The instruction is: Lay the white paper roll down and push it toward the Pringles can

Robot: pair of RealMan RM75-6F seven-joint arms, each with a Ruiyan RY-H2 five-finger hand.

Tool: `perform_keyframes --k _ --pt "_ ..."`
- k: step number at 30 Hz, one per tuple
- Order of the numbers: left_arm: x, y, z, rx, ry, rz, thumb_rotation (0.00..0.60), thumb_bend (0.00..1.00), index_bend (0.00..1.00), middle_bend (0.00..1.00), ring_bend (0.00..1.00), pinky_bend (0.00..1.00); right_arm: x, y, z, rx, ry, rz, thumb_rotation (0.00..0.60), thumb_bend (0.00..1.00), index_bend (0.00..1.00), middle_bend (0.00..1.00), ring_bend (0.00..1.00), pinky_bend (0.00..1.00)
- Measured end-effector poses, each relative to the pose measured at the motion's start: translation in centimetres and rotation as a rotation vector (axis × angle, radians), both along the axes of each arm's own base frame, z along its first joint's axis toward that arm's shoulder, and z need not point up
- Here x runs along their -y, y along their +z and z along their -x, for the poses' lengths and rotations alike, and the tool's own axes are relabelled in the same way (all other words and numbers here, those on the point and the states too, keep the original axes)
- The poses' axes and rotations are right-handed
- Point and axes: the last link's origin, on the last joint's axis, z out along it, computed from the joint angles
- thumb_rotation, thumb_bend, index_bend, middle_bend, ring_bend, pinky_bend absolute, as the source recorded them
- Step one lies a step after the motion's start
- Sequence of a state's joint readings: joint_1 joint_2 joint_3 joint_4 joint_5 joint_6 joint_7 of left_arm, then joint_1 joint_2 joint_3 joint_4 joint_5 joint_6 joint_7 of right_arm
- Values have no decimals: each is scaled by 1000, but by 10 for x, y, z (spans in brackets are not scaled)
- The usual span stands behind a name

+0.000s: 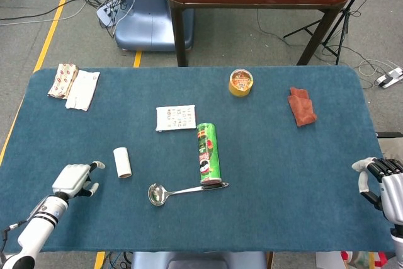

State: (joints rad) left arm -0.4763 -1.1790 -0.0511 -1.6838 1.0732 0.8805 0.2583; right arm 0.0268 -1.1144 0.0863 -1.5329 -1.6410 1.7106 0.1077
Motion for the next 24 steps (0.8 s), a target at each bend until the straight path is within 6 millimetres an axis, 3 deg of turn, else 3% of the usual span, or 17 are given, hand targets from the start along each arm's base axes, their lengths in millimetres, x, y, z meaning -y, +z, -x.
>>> perform_keyframes --k 24 --pt "-17 -16 -12 9 6 34 600 429 294 1000 967 1000 2 0 2 0 -12 -4 600 658 503 535 492 484"
